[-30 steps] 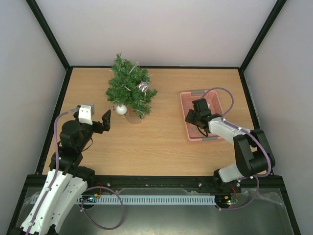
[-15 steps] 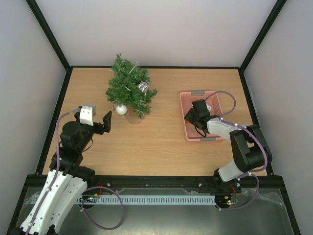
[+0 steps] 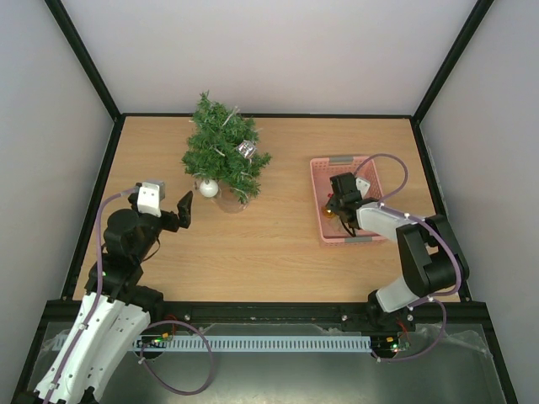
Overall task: Decorate the small christmas tree
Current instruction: Pick up the decoration item from the storage box, then hang the decoration item on the Christmas tree.
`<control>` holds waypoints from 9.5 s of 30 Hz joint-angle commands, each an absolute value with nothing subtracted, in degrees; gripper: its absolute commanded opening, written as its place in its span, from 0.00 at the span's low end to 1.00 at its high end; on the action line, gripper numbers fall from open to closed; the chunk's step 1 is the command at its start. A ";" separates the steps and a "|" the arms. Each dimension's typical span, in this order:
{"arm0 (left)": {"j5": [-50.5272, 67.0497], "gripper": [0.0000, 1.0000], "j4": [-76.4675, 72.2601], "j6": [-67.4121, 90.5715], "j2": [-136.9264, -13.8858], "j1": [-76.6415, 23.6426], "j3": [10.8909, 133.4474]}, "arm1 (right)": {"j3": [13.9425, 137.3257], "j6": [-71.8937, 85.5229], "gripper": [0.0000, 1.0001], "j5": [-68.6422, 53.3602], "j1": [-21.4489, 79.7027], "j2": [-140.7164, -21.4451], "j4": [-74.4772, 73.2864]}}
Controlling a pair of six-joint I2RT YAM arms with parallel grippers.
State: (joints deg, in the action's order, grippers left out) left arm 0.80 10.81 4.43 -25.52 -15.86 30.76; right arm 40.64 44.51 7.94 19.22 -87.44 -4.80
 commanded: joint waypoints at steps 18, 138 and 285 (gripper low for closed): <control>0.35 0.99 9.51 3.17 -26.01 -16.44 29.87 | 39.26 30.04 0.54 11.94 19.07 -74.06 -9.67; -20.84 0.99 15.91 13.17 -34.61 -16.95 36.86 | 42.40 50.39 0.39 7.34 21.97 -63.18 -8.15; 34.09 0.02 10.80 25.56 -54.86 -18.03 53.15 | 52.29 -1.91 0.36 26.34 70.52 -81.39 28.22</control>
State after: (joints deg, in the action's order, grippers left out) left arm 34.74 12.47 27.18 -54.35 -18.31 54.13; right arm 50.26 -3.20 24.67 71.20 -79.85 25.91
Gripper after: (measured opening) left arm 0.026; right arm 0.454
